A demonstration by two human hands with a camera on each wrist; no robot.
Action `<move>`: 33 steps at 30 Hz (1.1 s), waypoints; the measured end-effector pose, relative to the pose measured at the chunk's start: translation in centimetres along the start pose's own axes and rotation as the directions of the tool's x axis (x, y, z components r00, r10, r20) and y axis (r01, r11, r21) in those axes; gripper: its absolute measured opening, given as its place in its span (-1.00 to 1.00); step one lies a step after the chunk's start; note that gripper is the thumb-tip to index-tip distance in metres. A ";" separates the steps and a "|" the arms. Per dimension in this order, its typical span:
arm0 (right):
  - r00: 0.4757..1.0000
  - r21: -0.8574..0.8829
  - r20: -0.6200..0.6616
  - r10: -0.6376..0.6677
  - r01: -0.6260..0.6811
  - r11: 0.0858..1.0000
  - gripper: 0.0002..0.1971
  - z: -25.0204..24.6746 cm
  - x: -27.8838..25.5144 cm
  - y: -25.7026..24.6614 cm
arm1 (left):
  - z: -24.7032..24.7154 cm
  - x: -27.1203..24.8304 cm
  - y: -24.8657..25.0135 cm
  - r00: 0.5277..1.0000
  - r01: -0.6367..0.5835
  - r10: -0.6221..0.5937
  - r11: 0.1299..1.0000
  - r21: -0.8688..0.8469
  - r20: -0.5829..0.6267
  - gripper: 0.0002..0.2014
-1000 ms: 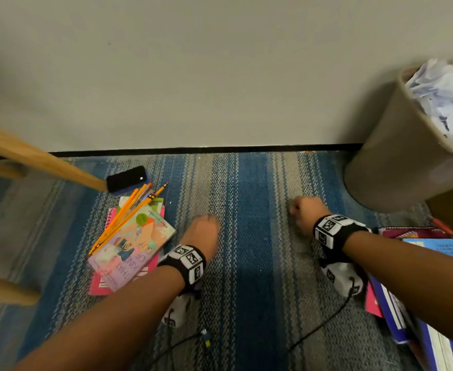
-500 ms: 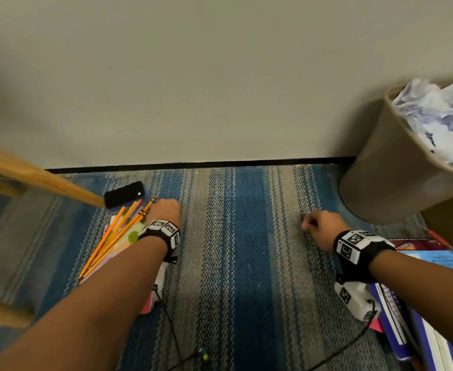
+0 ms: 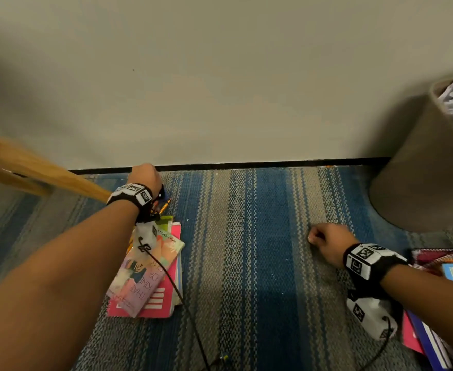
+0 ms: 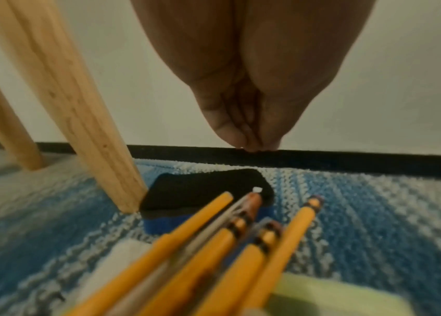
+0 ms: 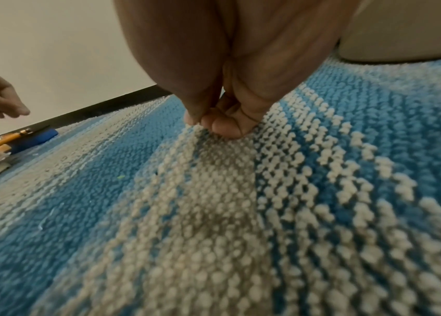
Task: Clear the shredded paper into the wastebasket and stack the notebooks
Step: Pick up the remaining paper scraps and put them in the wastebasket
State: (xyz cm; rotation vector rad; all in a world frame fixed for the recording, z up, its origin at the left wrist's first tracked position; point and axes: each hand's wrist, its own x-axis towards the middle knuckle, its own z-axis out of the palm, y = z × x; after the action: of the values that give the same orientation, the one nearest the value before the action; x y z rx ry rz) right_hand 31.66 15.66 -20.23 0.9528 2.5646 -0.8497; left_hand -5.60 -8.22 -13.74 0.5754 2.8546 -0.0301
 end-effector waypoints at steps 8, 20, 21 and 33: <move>1.000 0.057 0.007 -0.010 0.010 0.998 -0.80 -0.4 -0.1 -0.1 | 1.2 0.5 -0.3 0.974 -0.163 0.108 0.944 0.288 0.197 -0.84; 0.999 0.048 0.029 0.016 -0.017 0.999 -0.68 -0.5 -0.1 -0.2 | 1.3 0.6 -1.6 0.981 -0.167 0.148 0.974 0.154 0.129 -0.71; 0.999 0.054 0.036 0.016 -0.018 0.998 -0.68 -0.7 -0.2 -0.3 | 0.5 0.3 -1.6 0.992 -0.103 0.098 0.992 0.073 0.078 -0.69; 0.989 0.142 -0.127 -0.069 0.087 0.986 -0.84 -9.8 -2.1 -1.3 | -5.5 -2.5 3.5 0.996 -0.083 0.082 0.966 -0.246 -0.014 -0.98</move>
State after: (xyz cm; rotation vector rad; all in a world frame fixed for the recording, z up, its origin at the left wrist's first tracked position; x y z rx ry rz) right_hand 31.89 19.82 -11.05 0.9798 2.6891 -1.0461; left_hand -3.25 -5.52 -7.71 0.6401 2.7751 0.3354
